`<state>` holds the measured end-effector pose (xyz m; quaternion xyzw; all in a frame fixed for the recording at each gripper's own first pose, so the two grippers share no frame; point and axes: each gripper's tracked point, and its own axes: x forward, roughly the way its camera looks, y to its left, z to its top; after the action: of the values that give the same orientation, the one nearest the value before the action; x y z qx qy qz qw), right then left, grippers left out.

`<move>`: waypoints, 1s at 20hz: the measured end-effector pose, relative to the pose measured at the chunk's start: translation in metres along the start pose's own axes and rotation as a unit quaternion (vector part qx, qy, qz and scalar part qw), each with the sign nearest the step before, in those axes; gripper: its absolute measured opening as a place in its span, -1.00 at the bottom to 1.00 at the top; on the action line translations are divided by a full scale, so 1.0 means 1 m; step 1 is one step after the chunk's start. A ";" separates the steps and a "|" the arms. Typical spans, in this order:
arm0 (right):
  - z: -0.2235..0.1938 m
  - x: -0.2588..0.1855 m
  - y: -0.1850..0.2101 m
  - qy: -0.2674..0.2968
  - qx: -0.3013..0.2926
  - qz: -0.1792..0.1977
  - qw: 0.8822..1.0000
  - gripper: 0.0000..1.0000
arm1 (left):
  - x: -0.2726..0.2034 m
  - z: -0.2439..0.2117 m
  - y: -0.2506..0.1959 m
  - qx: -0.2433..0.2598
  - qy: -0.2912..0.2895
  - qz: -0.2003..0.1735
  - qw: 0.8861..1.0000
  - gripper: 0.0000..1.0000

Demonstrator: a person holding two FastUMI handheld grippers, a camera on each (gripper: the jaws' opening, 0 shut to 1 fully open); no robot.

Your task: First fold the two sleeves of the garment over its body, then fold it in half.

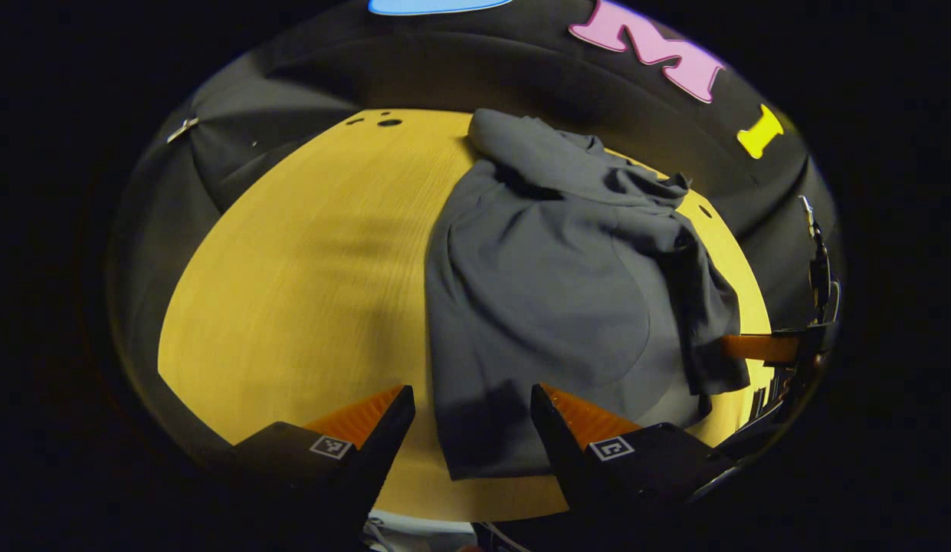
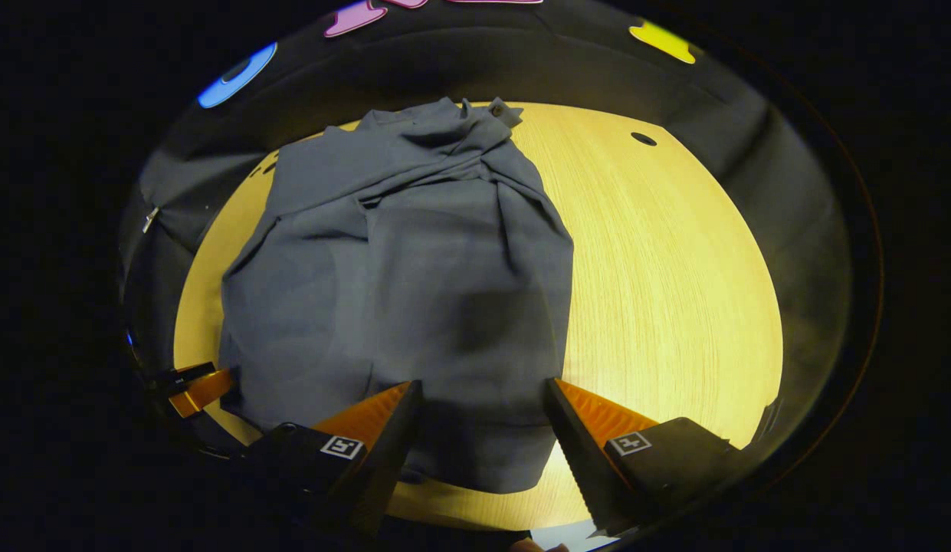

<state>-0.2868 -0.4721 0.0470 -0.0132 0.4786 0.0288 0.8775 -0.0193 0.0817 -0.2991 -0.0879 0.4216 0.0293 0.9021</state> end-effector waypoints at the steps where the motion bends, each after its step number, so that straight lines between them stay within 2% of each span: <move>1: -0.003 0.005 0.002 0.005 -0.007 -0.002 1.000 0.99 | -0.004 -0.001 0.001 -0.005 -0.004 0.004 1.000 0.93; 3: -0.006 0.013 0.005 0.012 -0.019 -0.005 1.000 0.99 | 0.000 -0.001 0.001 0.003 -0.007 0.009 1.000 0.94; 4: -0.006 0.016 0.005 0.012 -0.028 -0.008 1.000 0.99 | 0.001 -0.002 0.001 0.013 -0.004 0.014 1.000 0.83; 6: -0.010 0.017 0.009 0.016 -0.044 -0.008 0.999 0.99 | 0.002 -0.006 0.004 0.049 0.001 0.030 0.998 0.92; 7: -0.009 0.019 0.012 0.011 -0.042 -0.007 0.999 1.00 | 0.005 -0.007 0.005 0.075 0.002 0.042 0.996 0.89; 8: -0.011 0.020 0.013 0.018 -0.035 -0.002 0.999 0.99 | 0.005 -0.009 0.004 0.096 0.004 0.044 0.994 0.73; 9: -0.008 0.021 0.012 0.013 -0.026 -0.003 1.000 0.96 | 0.003 -0.005 -0.004 0.102 -0.004 0.039 0.994 0.84; 11: -0.007 0.023 0.015 0.013 -0.033 0.004 0.999 0.88 | 0.013 -0.005 -0.017 0.095 -0.004 0.042 0.995 0.55; 12: -0.007 0.023 0.019 0.009 -0.048 0.013 0.999 0.81 | 0.015 -0.002 -0.020 0.097 -0.005 0.042 0.994 0.53; 13: -0.007 0.022 0.027 0.003 -0.061 0.020 0.998 0.51 | 0.015 -0.002 -0.021 0.100 -0.005 0.035 0.994 0.43; 15: -0.008 0.022 0.035 -0.006 -0.083 0.026 0.996 -0.10 | 0.016 -0.002 -0.027 0.109 -0.006 0.028 0.994 0.10; 16: -0.006 0.022 0.037 -0.008 -0.101 0.031 0.994 -0.51 | 0.016 -0.001 -0.030 0.114 -0.007 0.024 0.993 -0.07; 17: -0.007 0.021 0.038 -0.008 -0.115 0.037 0.993 -0.60 | 0.018 0.000 -0.033 0.117 -0.008 0.019 0.993 -0.21; 18: -0.006 0.022 0.040 -0.012 -0.128 0.045 0.991 -0.78 | 0.020 0.001 -0.036 0.116 -0.010 0.016 0.993 -0.34; 19: -0.006 0.023 0.040 -0.013 -0.136 0.052 0.989 -0.83 | 0.020 0.001 -0.038 0.112 -0.014 0.012 0.994 -0.65; 20: -0.005 0.021 0.039 -0.014 -0.139 0.059 0.988 -0.83 | 0.020 0.003 -0.039 0.108 -0.018 0.012 0.994 -0.70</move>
<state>-0.2825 -0.4324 0.0267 -0.1062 0.4575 0.1474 0.8705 0.0008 0.0439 -0.3072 0.0155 0.4072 -0.0041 0.9132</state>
